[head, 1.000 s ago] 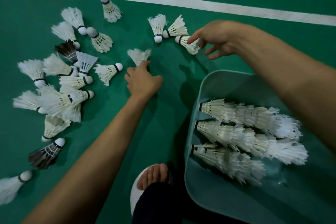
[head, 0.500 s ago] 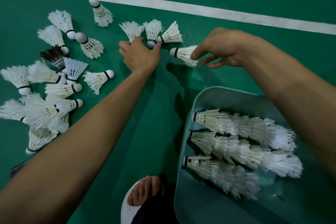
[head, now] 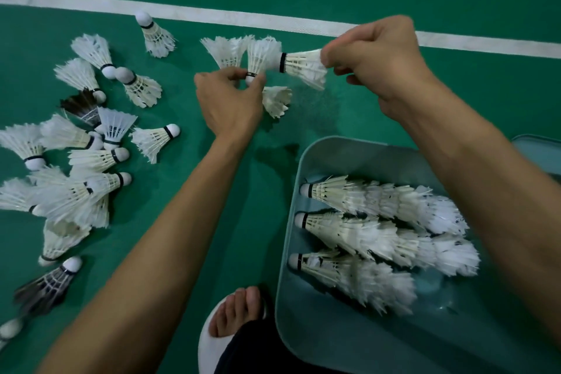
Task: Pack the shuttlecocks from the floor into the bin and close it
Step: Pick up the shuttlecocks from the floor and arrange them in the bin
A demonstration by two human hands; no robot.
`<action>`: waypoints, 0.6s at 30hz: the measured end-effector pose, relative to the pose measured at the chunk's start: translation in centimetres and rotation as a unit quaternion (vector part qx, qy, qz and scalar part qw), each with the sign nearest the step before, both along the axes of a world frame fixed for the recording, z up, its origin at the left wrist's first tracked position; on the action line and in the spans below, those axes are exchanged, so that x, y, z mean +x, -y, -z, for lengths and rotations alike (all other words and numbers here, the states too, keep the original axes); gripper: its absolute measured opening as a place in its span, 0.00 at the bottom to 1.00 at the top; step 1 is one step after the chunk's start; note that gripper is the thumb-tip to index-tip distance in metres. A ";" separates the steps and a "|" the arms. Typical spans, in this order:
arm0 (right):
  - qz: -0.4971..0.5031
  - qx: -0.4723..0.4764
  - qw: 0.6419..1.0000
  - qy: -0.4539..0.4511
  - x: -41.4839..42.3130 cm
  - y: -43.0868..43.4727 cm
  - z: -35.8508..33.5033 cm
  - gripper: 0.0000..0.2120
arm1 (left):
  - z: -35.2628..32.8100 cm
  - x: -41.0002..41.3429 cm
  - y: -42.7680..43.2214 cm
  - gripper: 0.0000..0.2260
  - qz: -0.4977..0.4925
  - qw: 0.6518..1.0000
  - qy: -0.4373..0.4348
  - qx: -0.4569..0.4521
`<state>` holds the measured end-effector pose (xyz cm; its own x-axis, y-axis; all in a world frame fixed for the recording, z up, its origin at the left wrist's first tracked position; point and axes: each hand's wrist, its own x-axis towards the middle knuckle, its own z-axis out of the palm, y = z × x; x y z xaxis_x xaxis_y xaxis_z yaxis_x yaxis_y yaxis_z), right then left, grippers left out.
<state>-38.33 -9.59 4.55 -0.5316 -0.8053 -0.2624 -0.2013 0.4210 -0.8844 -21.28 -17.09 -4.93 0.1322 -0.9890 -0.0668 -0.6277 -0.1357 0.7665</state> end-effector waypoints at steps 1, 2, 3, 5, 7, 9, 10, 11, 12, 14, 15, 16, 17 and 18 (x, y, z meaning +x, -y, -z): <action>0.008 -0.021 1.000 -0.002 0.0 -0.8 -0.8 0.06 | -1.2 0.3 -1.2 0.19 0.007 1.000 -0.019 -0.011; 0.016 -0.039 0.999 -0.005 0.0 -1.7 -1.6 0.08 | -2.5 0.7 -2.6 0.19 0.013 0.999 -0.033 -0.024; 0.023 -0.056 0.998 -0.009 0.1 -2.7 -2.5 0.08 | -3.8 1.0 -3.9 0.18 0.021 0.998 -0.041 -0.041; 0.036 -0.085 0.996 -0.018 0.3 -5.0 -4.4 0.07 | -6.6 1.7 -6.3 0.18 0.043 0.994 -0.048 -0.087; 0.058 -0.107 0.992 -0.027 0.4 -7.8 -6.0 0.07 | -9.1 2.2 -8.7 0.15 0.068 0.989 -0.056 -0.122; 0.075 -0.115 0.990 -0.026 0.4 -10.9 -7.4 0.10 | -10.9 2.3 -11.4 0.12 0.096 0.983 -0.069 -0.142; 0.081 -0.114 0.990 -0.027 0.4 -12.4 -8.0 0.14 | -11.6 2.3 -12.7 0.12 0.114 0.980 -0.070 -0.147; 0.084 -0.112 0.990 -0.030 0.4 -14.0 -8.4 0.17 | -12.1 2.3 -14.1 0.11 0.133 0.977 -0.068 -0.151; 0.084 -0.107 0.990 -0.031 0.5 -15.7 -8.8 0.20 | -12.5 2.2 -15.4 0.11 0.152 0.974 -0.067 -0.152; 0.074 -0.086 0.993 -0.022 0.6 -18.8 -9.5 0.22 | -12.9 2.1 -17.6 0.12 0.187 0.970 -0.060 -0.145; 0.067 -0.066 0.995 -0.017 0.5 -20.4 -9.7 0.21 | -13.1 2.1 -18.6 0.13 0.208 0.967 -0.052 -0.138; 0.063 -0.040 0.997 -0.014 0.4 -22.0 -9.7 0.19 | -13.2 1.9 -19.6 0.13 0.236 0.962 -0.038 -0.130; 0.062 -0.011 0.998 -0.011 0.0 -23.6 -9.7 0.17 | -13.3 1.8 -20.5 0.14 0.270 0.955 -0.021 -0.120; 0.062 0.018 0.998 -0.006 -0.4 -25.1 -9.5 0.15 | -13.4 1.6 -21.3 0.14 0.307 0.945 -0.001 -0.110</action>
<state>-38.72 15.50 14.07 -0.6299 -0.7231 -0.2834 -0.1555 0.4749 -0.8662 -19.73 4.23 8.47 -0.4717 -0.8688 0.1507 -0.5343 0.4176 0.7350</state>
